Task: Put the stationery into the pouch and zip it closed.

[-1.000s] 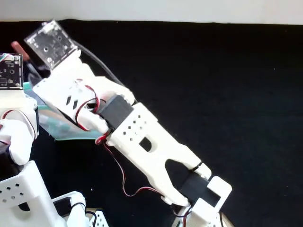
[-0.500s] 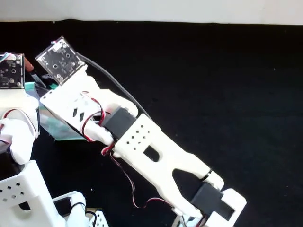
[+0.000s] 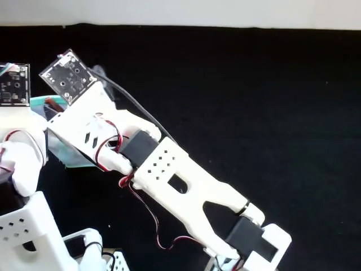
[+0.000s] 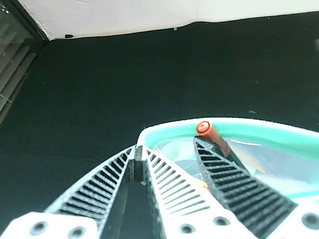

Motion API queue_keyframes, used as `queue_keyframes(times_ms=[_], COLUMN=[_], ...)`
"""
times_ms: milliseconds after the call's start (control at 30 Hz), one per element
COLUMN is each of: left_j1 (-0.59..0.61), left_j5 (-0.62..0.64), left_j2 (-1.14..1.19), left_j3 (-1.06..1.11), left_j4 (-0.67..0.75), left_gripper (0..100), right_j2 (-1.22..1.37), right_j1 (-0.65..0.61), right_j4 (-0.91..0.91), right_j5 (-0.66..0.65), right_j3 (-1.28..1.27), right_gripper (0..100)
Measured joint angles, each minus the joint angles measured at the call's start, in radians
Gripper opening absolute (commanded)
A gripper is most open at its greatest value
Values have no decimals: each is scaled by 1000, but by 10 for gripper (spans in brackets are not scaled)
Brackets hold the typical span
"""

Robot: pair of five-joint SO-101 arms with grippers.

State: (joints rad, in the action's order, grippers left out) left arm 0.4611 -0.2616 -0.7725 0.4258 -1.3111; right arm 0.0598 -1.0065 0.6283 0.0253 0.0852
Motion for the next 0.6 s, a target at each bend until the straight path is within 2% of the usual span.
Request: queue_keyframes(times_ms=[400, 600], left_j1=[0, 0], left_j5=[0, 0], left_j2=[0, 0], left_j3=[0, 0], left_j4=[2, 2], left_gripper=[7, 7], right_j2=[-249, -319], right_j1=[135, 143], right_j4=[66, 138], right_j5=[0, 0], right_j3=[-60, -60], right_gripper=[518, 518])
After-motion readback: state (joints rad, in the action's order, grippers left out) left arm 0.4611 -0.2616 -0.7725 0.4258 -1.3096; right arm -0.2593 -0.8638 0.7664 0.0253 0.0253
